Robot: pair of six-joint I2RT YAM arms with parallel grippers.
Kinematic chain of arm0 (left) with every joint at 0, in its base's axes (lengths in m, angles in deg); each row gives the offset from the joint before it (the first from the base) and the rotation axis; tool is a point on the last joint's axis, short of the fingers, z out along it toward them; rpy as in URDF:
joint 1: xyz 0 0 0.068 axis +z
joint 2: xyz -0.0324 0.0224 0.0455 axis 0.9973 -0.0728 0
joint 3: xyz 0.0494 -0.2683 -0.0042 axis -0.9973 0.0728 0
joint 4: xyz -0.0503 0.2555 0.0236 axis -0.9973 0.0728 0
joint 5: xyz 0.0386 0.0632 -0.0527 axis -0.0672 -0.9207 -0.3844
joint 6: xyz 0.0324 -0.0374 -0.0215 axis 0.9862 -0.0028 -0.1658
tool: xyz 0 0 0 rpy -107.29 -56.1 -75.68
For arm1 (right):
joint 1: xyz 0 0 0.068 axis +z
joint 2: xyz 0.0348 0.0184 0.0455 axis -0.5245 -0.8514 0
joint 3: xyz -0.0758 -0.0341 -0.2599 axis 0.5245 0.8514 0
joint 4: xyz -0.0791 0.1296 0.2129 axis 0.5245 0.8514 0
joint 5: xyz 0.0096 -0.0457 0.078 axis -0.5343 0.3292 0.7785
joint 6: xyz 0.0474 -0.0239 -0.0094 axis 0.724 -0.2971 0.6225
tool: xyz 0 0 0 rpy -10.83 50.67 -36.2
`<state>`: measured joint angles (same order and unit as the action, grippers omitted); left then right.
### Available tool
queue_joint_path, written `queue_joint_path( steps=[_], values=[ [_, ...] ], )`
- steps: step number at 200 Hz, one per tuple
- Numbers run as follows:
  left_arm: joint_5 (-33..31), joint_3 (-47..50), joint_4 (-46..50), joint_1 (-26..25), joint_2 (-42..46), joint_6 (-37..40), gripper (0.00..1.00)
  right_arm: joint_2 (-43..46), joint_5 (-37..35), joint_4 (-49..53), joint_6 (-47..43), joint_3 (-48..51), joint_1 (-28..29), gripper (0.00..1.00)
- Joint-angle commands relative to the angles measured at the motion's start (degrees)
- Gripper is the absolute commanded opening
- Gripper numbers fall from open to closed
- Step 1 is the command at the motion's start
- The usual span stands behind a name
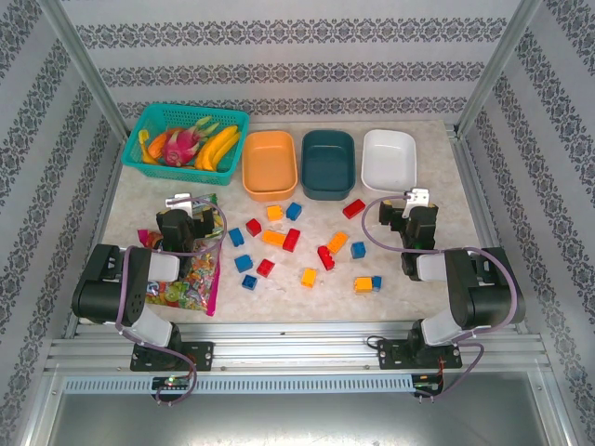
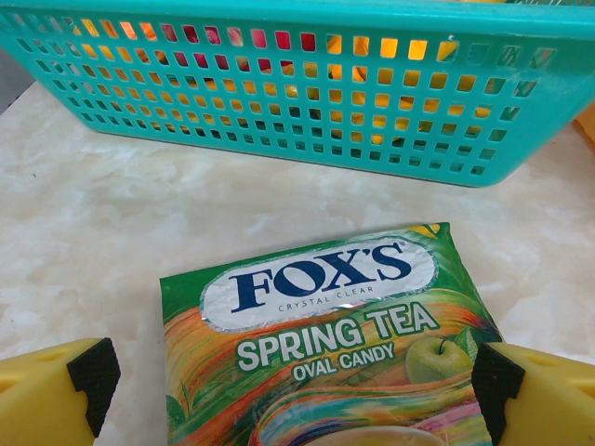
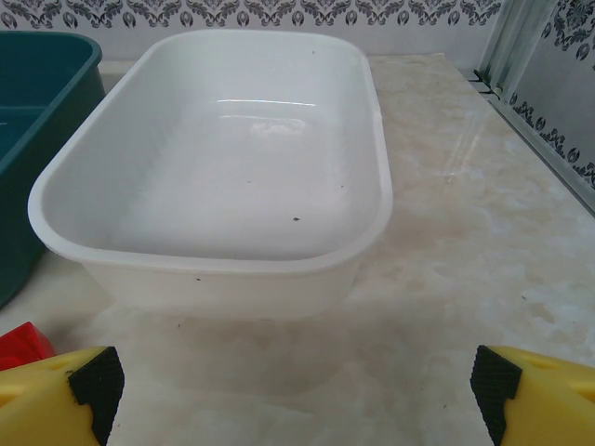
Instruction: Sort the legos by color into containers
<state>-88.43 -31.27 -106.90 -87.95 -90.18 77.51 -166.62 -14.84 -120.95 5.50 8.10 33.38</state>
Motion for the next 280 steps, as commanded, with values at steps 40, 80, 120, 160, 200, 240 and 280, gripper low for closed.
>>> queue_joint_path(
  steps=[40, 80, 120, 160, 200, 240, 280],
  values=[
    [0.20, -0.39, -2.11, 0.82, -0.15, 0.37, 1.00, 0.43, 1.05, -0.81, -0.39, -0.87, 0.11, 0.98],
    [0.25, -0.43, -2.23, 0.85, -0.11, 0.37, 1.00, 0.37, 1.05, -0.81, -0.34, -0.87, 0.15, 0.98],
    [-7.75, -2.48, 11.58, -1.60, 13.32, 0.46, 1.00, 10.35, -7.12, 7.16, -0.12, -1.13, 1.92, 0.98],
    [-13.08, -6.57, 25.06, -4.15, 29.99, 0.17, 1.00, 27.68, -16.25, 25.41, -1.28, -11.15, 7.65, 0.98],
    [-15.34, -26.01, 58.09, -6.63, 34.91, -19.82, 1.00, 24.82, -12.96, 83.48, 37.44, -43.92, 7.39, 0.98],
    [6.01, -36.00, 73.26, -6.38, 31.25, -34.39, 1.00, 21.05, -3.01, 94.02, 37.50, -45.83, 12.40, 0.96],
    [21.44, -34.77, 73.17, -13.75, 27.80, -36.36, 1.00, 15.54, 3.47, 101.07, 32.37, -45.67, 20.29, 0.86]
  ],
)
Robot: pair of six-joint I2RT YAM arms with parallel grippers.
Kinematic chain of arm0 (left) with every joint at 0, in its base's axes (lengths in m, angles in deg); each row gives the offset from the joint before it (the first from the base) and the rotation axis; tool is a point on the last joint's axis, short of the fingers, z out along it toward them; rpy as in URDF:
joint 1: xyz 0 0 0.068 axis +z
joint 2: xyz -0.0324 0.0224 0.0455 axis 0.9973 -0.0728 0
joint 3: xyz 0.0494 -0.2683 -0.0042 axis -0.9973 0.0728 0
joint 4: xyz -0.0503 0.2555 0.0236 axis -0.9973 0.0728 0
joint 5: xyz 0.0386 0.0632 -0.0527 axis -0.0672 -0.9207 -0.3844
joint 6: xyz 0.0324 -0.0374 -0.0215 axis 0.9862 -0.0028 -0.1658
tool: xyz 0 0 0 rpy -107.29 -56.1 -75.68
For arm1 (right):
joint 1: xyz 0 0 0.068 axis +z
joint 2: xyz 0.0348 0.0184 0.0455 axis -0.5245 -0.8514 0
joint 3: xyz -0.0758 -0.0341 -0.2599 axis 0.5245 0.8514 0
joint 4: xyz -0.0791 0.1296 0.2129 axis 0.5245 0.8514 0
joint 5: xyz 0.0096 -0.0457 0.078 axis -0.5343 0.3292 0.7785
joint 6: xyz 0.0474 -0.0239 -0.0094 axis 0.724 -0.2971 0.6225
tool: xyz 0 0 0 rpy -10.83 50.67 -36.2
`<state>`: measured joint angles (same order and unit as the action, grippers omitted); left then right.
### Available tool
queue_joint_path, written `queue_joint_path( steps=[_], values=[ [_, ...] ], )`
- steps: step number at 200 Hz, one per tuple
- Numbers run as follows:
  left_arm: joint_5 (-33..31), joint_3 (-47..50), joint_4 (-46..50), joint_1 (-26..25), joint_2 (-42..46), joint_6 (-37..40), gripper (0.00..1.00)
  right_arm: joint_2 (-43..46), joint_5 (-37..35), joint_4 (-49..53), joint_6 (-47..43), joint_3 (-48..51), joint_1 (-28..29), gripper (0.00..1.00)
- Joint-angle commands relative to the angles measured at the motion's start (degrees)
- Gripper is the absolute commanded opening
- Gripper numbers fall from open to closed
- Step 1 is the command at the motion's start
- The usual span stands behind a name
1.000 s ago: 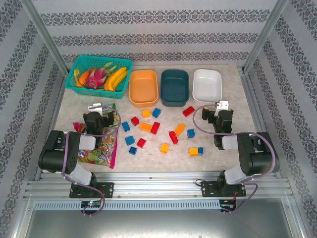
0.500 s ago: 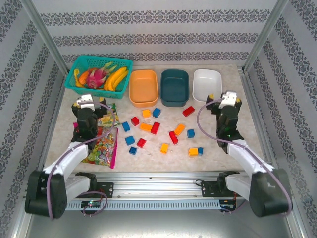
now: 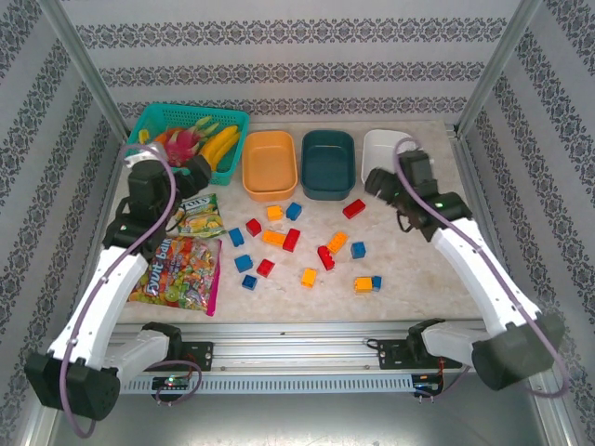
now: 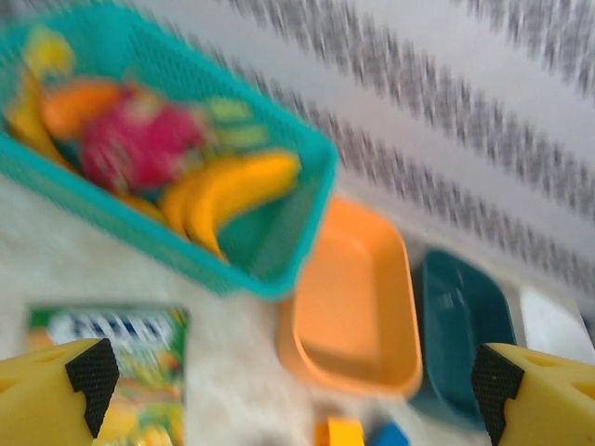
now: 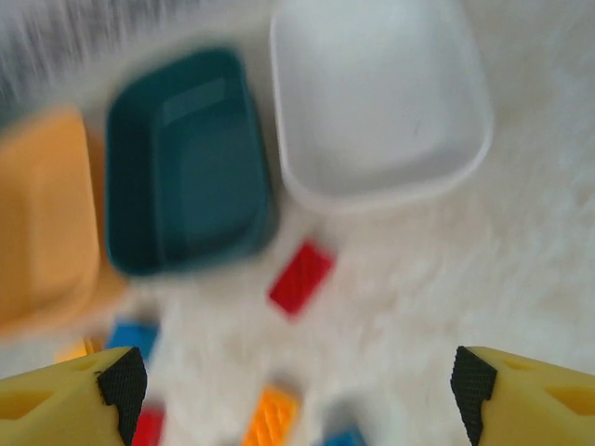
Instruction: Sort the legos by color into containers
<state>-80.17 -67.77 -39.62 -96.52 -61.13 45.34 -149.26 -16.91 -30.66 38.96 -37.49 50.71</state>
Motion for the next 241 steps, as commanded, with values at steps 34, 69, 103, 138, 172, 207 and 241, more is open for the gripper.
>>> queue_joint_path(
  steps=[34, 69, 103, 138, 172, 207, 241],
  values=[
    [17.88, 4.78, 5.30, -14.86, -3.05, -4.10, 1.00, -11.94, 13.07, 13.67, -5.63, 0.92, 4.79, 0.81],
    [18.04, 8.63, 1.02, -20.41, -2.70, -7.75, 1.00, -21.44, 14.36, 15.64, -11.08, -1.30, 4.66, 0.78],
    [17.42, 9.04, -0.30, -22.12, -2.98, -8.60, 1.00, -26.75, 12.68, 16.16, -13.41, -1.53, 4.13, 0.71],
    [17.10, 8.60, -0.57, -22.35, -3.55, -8.67, 1.00, -30.32, 12.16, 15.13, -14.69, -1.82, 3.47, 0.63],
    [17.15, 8.42, -0.58, -22.61, -3.94, -8.59, 1.00, -33.01, 12.07, 14.06, -15.37, -2.30, 2.86, 0.54],
    [17.21, 8.27, -0.74, -22.79, -4.19, -8.85, 1.00, -33.09, 11.43, 13.60, -15.23, -2.65, 2.82, 0.39],
    [17.04, 6.92, -1.01, -22.89, -4.76, -9.75, 1.00, -28.05, 9.63, 13.75, -13.89, -2.83, 2.58, 0.29]
  ],
)
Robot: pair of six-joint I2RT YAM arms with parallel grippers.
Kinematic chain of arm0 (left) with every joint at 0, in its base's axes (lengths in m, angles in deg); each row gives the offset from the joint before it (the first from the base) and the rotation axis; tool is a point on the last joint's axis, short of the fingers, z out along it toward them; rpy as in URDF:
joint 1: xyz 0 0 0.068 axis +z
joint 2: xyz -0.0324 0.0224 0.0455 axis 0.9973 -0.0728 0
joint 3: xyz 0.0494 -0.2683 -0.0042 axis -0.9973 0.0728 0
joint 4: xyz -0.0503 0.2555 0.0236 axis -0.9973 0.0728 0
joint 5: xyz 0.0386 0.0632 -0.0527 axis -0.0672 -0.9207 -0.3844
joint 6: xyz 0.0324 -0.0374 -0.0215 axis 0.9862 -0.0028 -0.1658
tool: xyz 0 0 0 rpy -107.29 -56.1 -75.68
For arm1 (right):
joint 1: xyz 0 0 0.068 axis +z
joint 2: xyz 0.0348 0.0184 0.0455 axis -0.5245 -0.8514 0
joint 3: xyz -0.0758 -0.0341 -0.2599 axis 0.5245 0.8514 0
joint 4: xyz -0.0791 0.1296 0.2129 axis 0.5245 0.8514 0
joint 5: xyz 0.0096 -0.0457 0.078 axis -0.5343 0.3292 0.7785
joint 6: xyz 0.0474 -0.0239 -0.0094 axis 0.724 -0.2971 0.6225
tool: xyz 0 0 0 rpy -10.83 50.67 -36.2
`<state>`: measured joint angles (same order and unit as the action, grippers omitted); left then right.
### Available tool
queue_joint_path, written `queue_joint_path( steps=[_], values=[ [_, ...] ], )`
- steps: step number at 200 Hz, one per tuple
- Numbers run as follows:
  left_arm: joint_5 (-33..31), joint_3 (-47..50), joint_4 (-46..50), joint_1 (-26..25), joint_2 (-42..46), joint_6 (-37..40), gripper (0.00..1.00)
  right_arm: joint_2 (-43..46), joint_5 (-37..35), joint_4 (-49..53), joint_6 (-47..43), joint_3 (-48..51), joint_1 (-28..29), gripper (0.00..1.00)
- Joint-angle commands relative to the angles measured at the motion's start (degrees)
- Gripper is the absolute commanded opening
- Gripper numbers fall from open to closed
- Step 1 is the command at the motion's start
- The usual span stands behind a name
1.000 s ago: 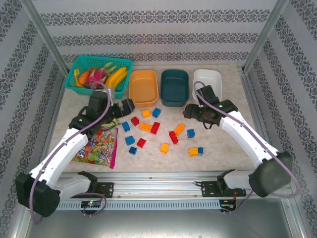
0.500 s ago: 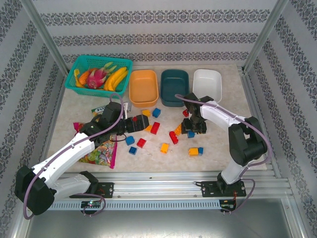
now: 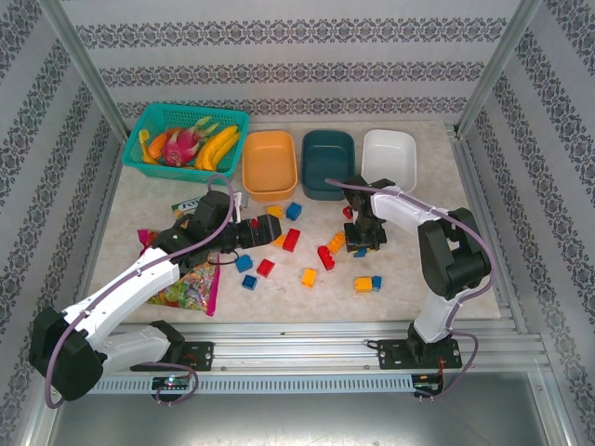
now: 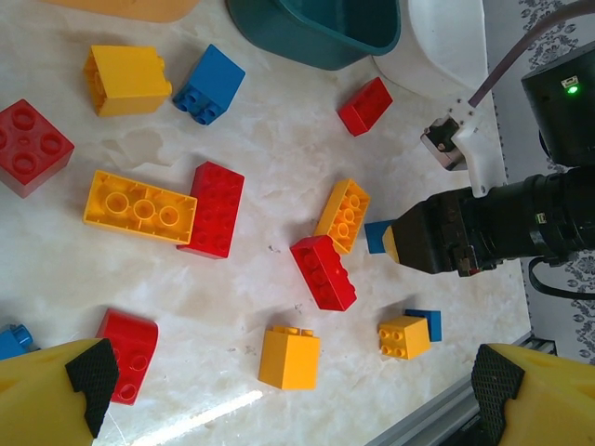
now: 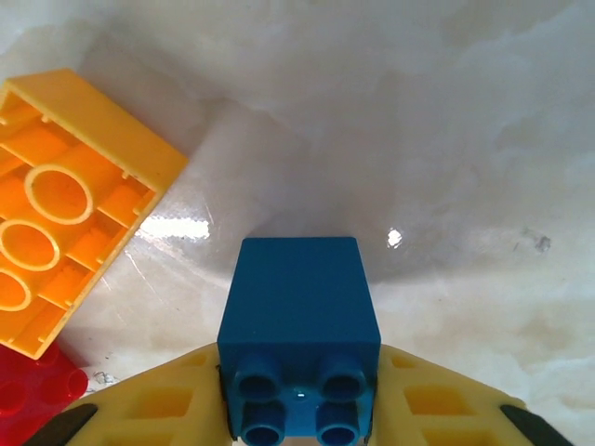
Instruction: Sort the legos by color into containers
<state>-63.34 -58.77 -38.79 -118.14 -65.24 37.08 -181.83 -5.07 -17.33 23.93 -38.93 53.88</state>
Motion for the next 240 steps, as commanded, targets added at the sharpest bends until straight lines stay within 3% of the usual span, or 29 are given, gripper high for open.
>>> queue_joint_path(
  steps=[1, 26, 52, 95, 165, 196, 240],
  values=[
    [0.12, -2.19, -1.84, -1.27, -0.68, -1.52, 1.00, 4.78, -2.22, 0.46, 1.23, -1.47, -0.73, 0.29],
    [-1.20, -6.80, -0.83, -1.11, -3.34, -1.58, 1.00, 8.88, -2.57, 1.83, 1.93, -6.80, -4.31, 0.28],
    [0.18, -12.61, -1.74, 0.08, -8.88, -1.93, 1.00, 6.41, -3.61, 2.85, 1.48, -16.49, -9.21, 0.28],
    [2.22, -25.36, 0.60, 1.63, -20.64, -0.26, 1.00, -8.41, -2.57, 3.01, 2.80, -33.48, -16.66, 0.27],
    [5.36, -45.00, 3.30, 3.31, -37.81, 0.32, 1.00, -32.56, -4.94, 11.74, 2.99, -60.20, -20.04, 0.30],
    [5.71, -48.03, 3.92, 3.27, -41.24, 0.42, 1.00, -37.56, -5.03, 13.55, 2.80, -63.75, -20.98, 0.32],
    [5.49, -48.87, 4.47, 3.31, -42.10, 0.28, 0.99, -37.84, -3.48, 13.66, 1.34, -64.12, -21.72, 0.50]
  ],
)
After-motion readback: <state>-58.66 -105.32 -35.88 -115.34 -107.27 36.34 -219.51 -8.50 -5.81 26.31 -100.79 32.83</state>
